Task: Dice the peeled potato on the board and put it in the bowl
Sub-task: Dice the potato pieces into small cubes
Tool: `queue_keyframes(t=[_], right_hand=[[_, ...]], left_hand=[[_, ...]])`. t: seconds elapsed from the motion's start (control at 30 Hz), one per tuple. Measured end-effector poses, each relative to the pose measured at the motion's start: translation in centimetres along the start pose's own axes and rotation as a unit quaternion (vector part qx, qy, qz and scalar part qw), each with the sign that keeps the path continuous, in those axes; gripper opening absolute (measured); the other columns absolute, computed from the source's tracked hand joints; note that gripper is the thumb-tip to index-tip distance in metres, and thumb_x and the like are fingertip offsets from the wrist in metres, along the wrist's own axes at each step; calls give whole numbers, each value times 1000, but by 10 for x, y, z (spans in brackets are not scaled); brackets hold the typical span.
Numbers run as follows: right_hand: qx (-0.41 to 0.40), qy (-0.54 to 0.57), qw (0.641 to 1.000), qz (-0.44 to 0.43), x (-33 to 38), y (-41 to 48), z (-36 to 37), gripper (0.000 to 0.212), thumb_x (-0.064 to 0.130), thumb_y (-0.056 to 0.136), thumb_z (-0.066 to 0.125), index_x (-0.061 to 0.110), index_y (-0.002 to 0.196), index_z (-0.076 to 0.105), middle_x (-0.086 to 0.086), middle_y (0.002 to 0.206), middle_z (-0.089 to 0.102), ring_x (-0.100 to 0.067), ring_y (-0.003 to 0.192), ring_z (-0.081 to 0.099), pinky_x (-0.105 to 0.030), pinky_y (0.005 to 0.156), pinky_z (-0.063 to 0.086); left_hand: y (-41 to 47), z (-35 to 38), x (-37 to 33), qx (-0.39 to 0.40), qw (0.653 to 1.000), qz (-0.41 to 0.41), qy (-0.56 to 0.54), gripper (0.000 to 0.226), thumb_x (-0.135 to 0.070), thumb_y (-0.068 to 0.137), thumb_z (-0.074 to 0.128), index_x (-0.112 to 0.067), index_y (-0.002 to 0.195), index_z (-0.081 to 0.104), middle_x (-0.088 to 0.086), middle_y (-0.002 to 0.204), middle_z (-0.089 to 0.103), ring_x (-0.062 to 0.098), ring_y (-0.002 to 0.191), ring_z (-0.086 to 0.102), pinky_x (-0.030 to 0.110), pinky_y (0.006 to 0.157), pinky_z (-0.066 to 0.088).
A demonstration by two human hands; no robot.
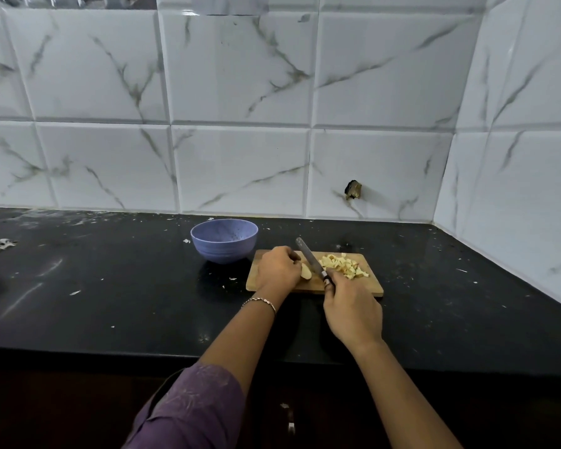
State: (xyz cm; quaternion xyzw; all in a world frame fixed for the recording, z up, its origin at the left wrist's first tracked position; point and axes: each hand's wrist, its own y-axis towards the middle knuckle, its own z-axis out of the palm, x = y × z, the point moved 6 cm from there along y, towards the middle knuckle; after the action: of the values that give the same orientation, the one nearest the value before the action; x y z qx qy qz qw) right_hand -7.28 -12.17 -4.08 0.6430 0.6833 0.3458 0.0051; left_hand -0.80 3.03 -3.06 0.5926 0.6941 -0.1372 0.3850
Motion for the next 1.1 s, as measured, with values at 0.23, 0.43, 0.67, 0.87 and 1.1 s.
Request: queue_keyframes(t=[0.23, 0.43, 0.67, 0.87, 1.1], right_hand=[[20, 25, 999, 21, -7, 1, 1, 38, 35, 105, 42, 37, 141, 49, 9, 93, 63, -6, 75, 51, -23, 54, 35], [22, 20, 999, 20, -4, -3, -1, 37, 34, 103, 46, 42, 138, 52, 14, 82, 53, -6, 72, 54, -24, 55, 38], [14, 25, 999, 19, -3, -15, -10, 36, 32, 102, 47, 41, 135, 55, 13, 82, 57, -6, 71, 53, -26, 59, 39], [1, 6, 1000, 5, 0, -28, -14, 36, 32, 101, 48, 42, 134, 56, 14, 97, 70, -5, 86, 64, -22, 64, 41], [6, -79, 995, -67, 17, -29, -7, 41, 23, 102, 46, 31, 141, 49, 7, 95, 69, -11, 88, 65, -27, 69, 46]], left_hand=[[-12, -6, 5, -50, 989, 40, 131, 21, -32, 96, 58, -22, 110, 71, 0, 113, 68, 21, 102, 64, 30, 75, 48], [-21, -5, 3, -21, 985, 96, 140, 20, -30, 90, 59, -26, 105, 73, -4, 110, 69, 16, 105, 62, 31, 83, 52], [-31, -3, 3, -43, 976, 129, 172, 20, -34, 94, 53, -26, 104, 69, -3, 102, 70, 17, 98, 63, 31, 75, 52], [-32, -4, 1, -49, 978, 110, 173, 21, -34, 95, 53, -27, 105, 69, -2, 103, 69, 20, 100, 62, 28, 71, 46], [-30, -2, 2, -56, 977, 102, 178, 20, -33, 96, 54, -25, 106, 69, 0, 104, 70, 21, 98, 63, 28, 68, 43]])
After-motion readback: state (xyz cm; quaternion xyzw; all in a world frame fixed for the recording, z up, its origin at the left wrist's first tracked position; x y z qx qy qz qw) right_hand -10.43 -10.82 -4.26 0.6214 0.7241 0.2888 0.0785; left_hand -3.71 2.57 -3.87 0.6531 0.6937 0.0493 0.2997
